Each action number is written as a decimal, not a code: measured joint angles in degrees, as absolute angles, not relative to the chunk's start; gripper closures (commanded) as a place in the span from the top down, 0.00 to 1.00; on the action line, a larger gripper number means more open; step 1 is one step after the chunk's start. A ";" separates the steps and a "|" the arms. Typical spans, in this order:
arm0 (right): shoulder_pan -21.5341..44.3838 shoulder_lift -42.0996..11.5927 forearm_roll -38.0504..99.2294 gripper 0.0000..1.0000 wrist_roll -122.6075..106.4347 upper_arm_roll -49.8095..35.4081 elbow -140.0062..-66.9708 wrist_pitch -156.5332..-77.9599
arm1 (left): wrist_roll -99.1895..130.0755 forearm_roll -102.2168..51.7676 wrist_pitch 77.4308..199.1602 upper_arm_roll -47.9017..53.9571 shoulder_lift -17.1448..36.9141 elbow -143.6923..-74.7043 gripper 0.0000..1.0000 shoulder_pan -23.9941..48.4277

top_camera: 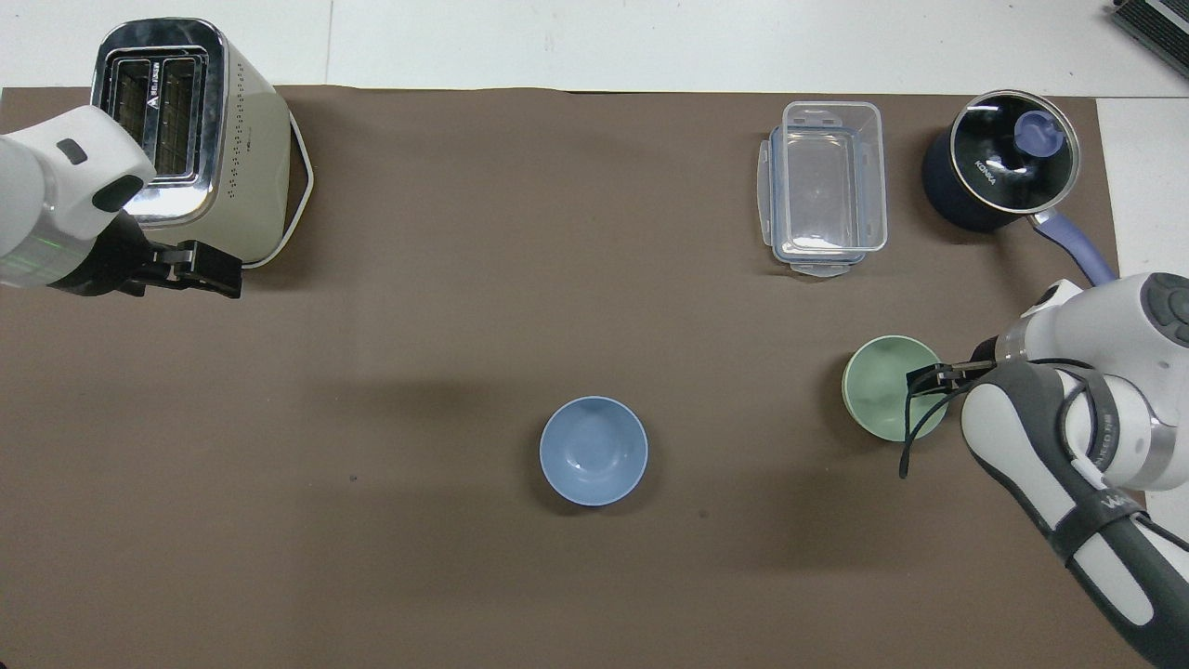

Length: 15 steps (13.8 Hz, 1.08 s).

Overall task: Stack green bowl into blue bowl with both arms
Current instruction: 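Grasp the rim of the pale green bowl with the right gripper, then lift the green bowl and carry it over the blue bowl with the right gripper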

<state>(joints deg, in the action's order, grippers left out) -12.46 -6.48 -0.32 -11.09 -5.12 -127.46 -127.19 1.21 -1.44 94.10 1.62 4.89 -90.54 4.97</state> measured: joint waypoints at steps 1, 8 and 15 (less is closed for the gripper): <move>-12.46 -6.37 -0.32 0.00 -12.42 -5.12 -127.60 -127.19 | 1.49 -1.44 92.67 1.57 4.62 -89.29 1.00 4.97; -12.46 -5.50 4.27 0.00 -16.37 -5.11 -127.27 -126.66 | 2.38 -1.36 89.35 1.57 3.16 -85.77 1.00 4.96; -9.25 0.33 7.23 0.00 -16.32 -6.02 -125.31 -117.64 | 2.39 -1.36 89.22 1.58 2.91 -85.77 1.00 4.96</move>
<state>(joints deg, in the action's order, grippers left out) -9.25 0.33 7.23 -16.32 -6.02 -125.31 -117.64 2.39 -1.36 89.22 1.58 2.91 -85.77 4.96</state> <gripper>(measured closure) 0.952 0.000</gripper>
